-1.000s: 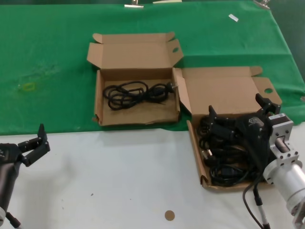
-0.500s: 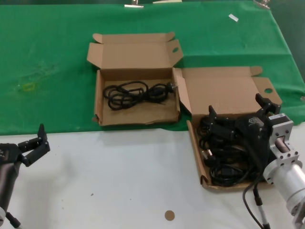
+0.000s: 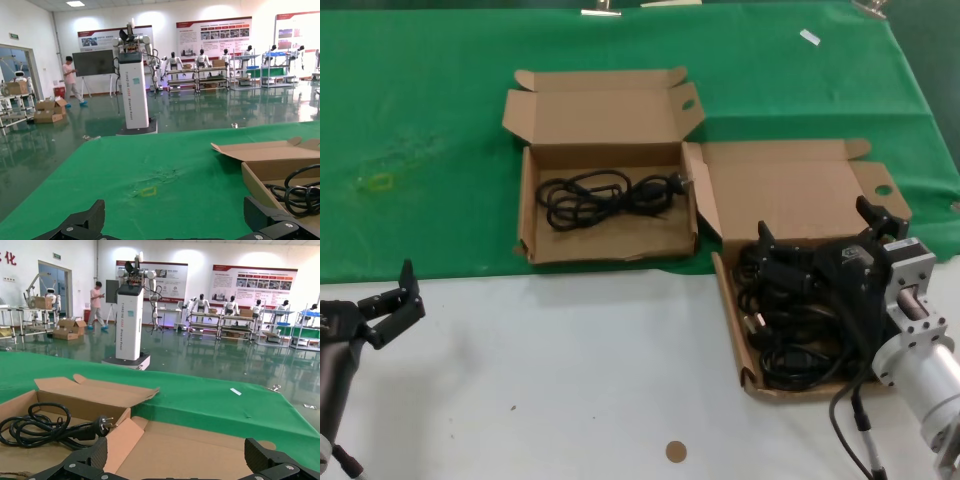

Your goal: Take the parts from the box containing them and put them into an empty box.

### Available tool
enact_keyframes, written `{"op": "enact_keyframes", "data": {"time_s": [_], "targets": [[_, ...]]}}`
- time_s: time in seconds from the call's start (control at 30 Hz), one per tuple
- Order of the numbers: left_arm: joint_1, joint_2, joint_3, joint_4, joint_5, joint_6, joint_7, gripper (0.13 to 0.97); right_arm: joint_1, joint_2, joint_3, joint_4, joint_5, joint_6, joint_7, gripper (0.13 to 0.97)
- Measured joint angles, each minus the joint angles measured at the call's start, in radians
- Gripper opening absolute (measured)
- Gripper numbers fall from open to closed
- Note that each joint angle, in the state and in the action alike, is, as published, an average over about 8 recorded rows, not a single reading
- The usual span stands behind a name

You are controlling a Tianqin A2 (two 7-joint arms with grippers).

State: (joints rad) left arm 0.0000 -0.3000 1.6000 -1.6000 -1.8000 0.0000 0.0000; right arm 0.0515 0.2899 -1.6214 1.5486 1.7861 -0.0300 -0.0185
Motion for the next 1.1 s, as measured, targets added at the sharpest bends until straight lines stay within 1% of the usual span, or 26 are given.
{"op": "enact_keyframes", "data": {"time_s": [1.1], "targets": [[0.0,0.0,0.0,0.0,0.0,0.0,0.0,0.966,0.0,0.0,0.0,0.0,0.0,0.0,0.0,0.966]]}}
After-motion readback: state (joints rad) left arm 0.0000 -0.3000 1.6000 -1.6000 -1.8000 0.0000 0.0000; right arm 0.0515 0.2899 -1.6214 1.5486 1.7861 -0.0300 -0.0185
